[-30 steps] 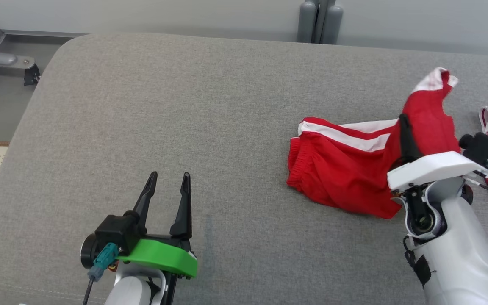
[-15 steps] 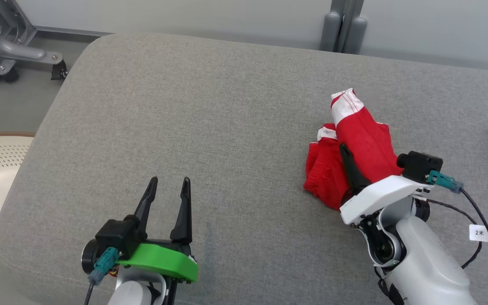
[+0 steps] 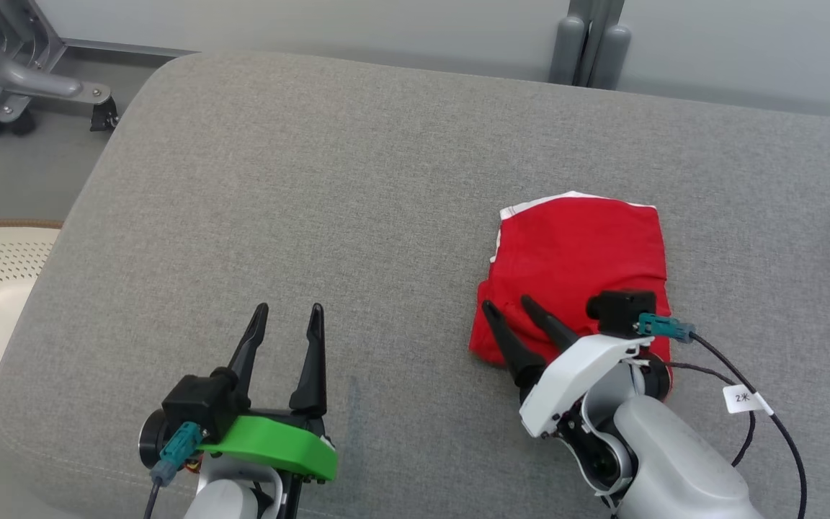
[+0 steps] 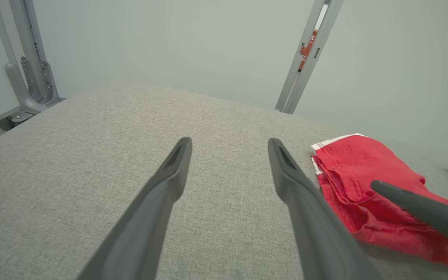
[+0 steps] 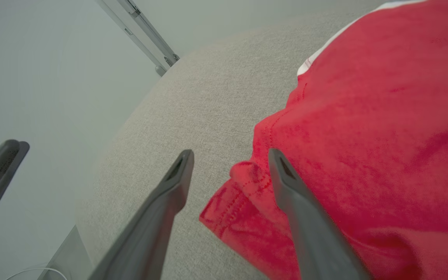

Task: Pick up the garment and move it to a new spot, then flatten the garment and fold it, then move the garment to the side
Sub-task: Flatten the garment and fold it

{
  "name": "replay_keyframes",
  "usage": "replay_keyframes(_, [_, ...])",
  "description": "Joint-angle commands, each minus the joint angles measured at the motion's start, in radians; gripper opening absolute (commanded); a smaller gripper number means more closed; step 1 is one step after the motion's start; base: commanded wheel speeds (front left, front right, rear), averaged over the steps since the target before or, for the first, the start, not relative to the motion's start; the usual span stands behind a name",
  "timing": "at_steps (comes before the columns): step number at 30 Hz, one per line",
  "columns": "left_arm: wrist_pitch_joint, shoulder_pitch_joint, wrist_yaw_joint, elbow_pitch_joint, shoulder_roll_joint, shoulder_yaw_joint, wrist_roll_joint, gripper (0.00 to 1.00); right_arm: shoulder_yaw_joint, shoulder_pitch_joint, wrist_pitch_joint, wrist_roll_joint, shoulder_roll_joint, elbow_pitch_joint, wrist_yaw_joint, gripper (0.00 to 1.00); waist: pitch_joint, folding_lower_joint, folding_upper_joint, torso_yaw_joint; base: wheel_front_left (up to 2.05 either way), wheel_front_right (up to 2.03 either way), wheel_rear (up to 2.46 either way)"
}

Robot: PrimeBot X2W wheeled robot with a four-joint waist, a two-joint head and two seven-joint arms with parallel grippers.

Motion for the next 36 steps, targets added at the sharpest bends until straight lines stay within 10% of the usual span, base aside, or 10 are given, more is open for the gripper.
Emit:
replay_keyframes(1, [-0.002,0.004,0.0,0.003,0.002,0.003,-0.002,1.0,0.018,0.004,0.011,0.018,0.0,0.006,0.0,1.0,-0.003,0.0,0.0,-0.004,0.0,0.0,0.0])
replay_keyframes(15, [-0.003,0.014,-0.013,-0.007,0.002,0.045,0.037,1.0,0.072,0.011,0.064,0.108,-0.084,-0.099,0.0,1.0,-0.037,0.0,0.0,-0.107,0.0,0.0,0.0])
replay_keyframes(24, [-0.002,-0.012,-0.011,-0.087,0.002,0.098,0.033,1.0,-0.12,0.062,-0.119,-0.153,-0.228,-0.225,0.0,1.0,-0.033,0.0,0.0,-0.203,0.0,0.0,0.0])
replay_keyframes(36, [-0.001,-0.017,-0.004,-0.122,0.002,0.118,0.052,1.0,-0.377,0.207,-0.175,-0.51,-0.069,-0.35,0.0,1.0,-0.006,0.0,0.0,-0.264,0.0,0.0,0.0])
